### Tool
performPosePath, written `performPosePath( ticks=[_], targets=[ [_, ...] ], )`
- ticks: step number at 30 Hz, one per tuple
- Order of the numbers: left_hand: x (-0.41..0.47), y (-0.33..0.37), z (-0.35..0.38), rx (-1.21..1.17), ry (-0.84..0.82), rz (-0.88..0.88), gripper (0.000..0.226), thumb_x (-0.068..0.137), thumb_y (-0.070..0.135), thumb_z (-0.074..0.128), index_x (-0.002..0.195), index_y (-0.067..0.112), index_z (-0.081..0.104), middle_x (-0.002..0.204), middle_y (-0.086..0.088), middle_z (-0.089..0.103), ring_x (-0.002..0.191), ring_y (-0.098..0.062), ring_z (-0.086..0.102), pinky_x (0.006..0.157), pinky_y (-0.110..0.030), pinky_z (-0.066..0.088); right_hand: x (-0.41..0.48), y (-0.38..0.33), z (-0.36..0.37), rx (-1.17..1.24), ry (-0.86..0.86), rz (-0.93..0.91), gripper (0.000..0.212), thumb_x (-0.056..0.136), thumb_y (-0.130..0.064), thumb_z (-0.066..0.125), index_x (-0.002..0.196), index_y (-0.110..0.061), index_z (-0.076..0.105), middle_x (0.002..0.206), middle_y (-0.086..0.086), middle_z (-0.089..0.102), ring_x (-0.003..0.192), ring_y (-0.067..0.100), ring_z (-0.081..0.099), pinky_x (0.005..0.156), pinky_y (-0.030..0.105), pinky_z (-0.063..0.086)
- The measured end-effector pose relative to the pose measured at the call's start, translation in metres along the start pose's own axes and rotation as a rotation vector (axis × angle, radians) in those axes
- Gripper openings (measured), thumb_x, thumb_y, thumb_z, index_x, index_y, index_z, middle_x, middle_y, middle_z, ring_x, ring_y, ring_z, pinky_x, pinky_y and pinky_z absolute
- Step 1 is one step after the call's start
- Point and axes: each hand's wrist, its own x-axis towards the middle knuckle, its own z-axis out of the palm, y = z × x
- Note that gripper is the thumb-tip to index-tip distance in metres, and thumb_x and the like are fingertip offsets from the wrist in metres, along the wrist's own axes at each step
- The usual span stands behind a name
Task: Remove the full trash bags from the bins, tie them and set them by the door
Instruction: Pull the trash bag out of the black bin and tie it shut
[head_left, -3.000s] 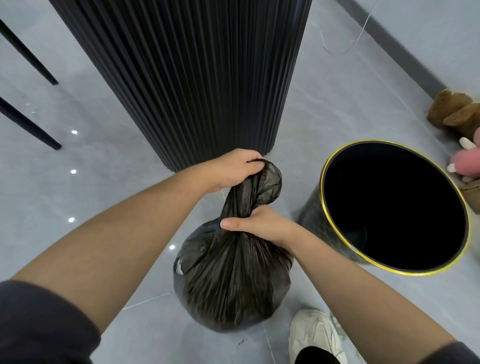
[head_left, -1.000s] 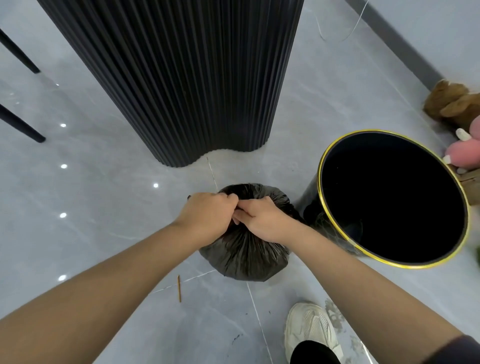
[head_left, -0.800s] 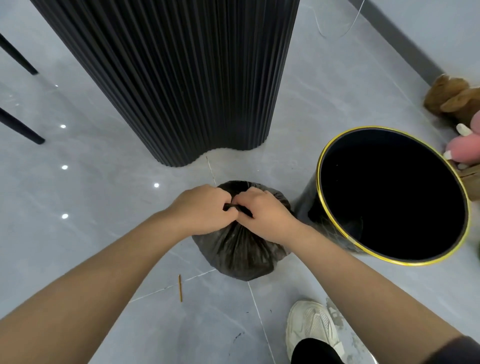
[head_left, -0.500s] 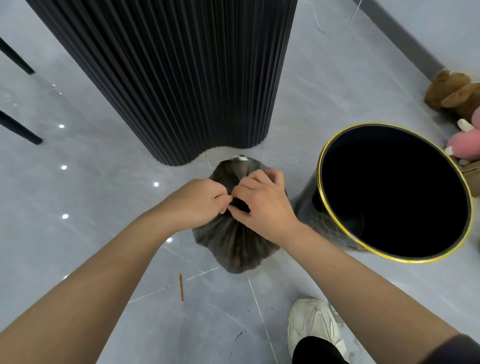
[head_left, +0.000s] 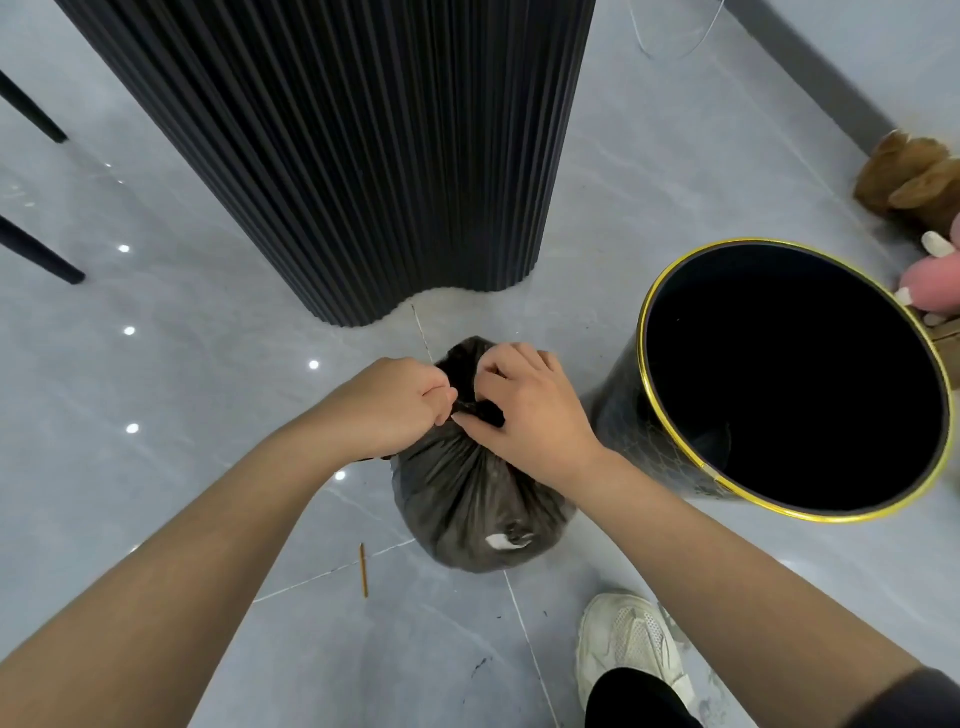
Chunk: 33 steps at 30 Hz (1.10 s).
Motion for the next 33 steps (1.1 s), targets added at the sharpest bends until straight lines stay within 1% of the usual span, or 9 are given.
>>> performPosePath(
  ticks=[3,6,9,12,17,21,24,29,33],
  targets=[
    [-0.001,-0.003,0.002,-0.006,-0.023,-0.012,0.035,0.098,0.027,0.043,0.076,0.007,0.061,0.051,0.006,0.045,0.031,-0.001,0.041,0.038,-0.015,0.031,-0.002,-0.002,-0.001,0.018,-0.026,0.038,0.029,0.08,-0.045,0.061,0.074,-0.017,0.053,0.07,-0.008,0.051,0.064,0.013,0.048,0.062,0.027,0.033],
    [-0.001,-0.005,0.002,0.002,-0.023,-0.027,0.035,0.097,0.031,0.044,0.072,0.01,0.058,0.051,0.003,0.045,0.032,-0.005,0.037,0.044,-0.025,0.034,-0.003,-0.004,-0.001,0.022,-0.047,0.053,0.03,0.08,-0.047,0.063,0.084,-0.019,0.053,0.064,-0.011,0.054,0.055,0.011,0.049,0.059,0.028,0.035],
    [-0.001,-0.004,0.001,0.027,0.015,-0.023,0.036,0.097,0.032,0.043,0.072,0.01,0.057,0.05,0.004,0.046,0.038,-0.007,0.04,0.049,-0.028,0.036,-0.002,-0.002,-0.001,0.009,-0.046,0.02,0.028,0.081,-0.046,0.062,0.088,-0.02,0.059,0.067,-0.009,0.06,0.061,0.013,0.055,0.063,0.029,0.034],
    [0.0,-0.003,0.003,0.014,0.034,-0.008,0.036,0.097,0.031,0.043,0.069,0.014,0.057,0.048,0.007,0.046,0.034,-0.003,0.042,0.048,-0.025,0.035,0.0,0.0,0.001,-0.025,-0.021,-0.017,0.025,0.081,-0.042,0.064,0.082,-0.017,0.063,0.079,-0.003,0.055,0.075,0.017,0.051,0.068,0.031,0.034],
    [0.002,-0.009,0.002,0.037,0.052,0.017,0.036,0.096,0.035,0.045,0.068,0.018,0.059,0.051,0.007,0.05,0.044,-0.004,0.046,0.053,-0.027,0.037,0.001,-0.001,-0.003,0.06,-0.083,0.042,0.032,0.079,-0.044,0.068,0.082,-0.015,0.053,0.066,-0.01,0.045,0.059,0.009,0.039,0.056,0.026,0.03],
    [0.003,-0.012,0.003,0.01,0.045,0.021,0.036,0.096,0.033,0.045,0.069,0.014,0.057,0.058,0.005,0.051,0.052,-0.009,0.046,0.054,-0.026,0.036,0.0,-0.001,0.0,0.036,-0.134,0.032,0.03,0.084,-0.047,0.06,0.1,-0.022,0.059,0.07,-0.01,0.058,0.06,0.013,0.054,0.052,0.027,0.038],
    [0.002,-0.011,0.005,-0.022,0.087,0.033,0.037,0.097,0.032,0.045,0.066,0.015,0.054,0.057,0.005,0.048,0.052,-0.007,0.044,0.053,-0.025,0.033,0.001,0.002,0.002,0.019,-0.106,0.008,0.025,0.084,-0.044,0.061,0.083,-0.018,0.063,0.072,-0.005,0.057,0.063,0.016,0.056,0.048,0.025,0.035],
    [-0.002,-0.011,0.01,-0.076,0.101,0.028,0.037,0.097,0.032,0.044,0.07,0.01,0.056,0.056,0.004,0.047,0.051,-0.009,0.045,0.054,-0.028,0.036,0.001,0.005,0.003,0.017,-0.054,-0.005,0.031,0.081,-0.042,0.066,0.07,-0.014,0.057,0.074,-0.003,0.05,0.068,0.014,0.045,0.061,0.027,0.032],
    [-0.002,-0.011,0.014,-0.087,0.117,0.006,0.037,0.097,0.034,0.045,0.07,0.012,0.056,0.057,0.002,0.049,0.052,-0.012,0.046,0.055,-0.03,0.038,-0.002,-0.004,0.001,0.031,-0.065,0.072,0.033,0.081,-0.049,0.063,0.085,-0.018,0.051,0.06,-0.012,0.044,0.051,0.008,0.041,0.044,0.025,0.029]
  ],
)
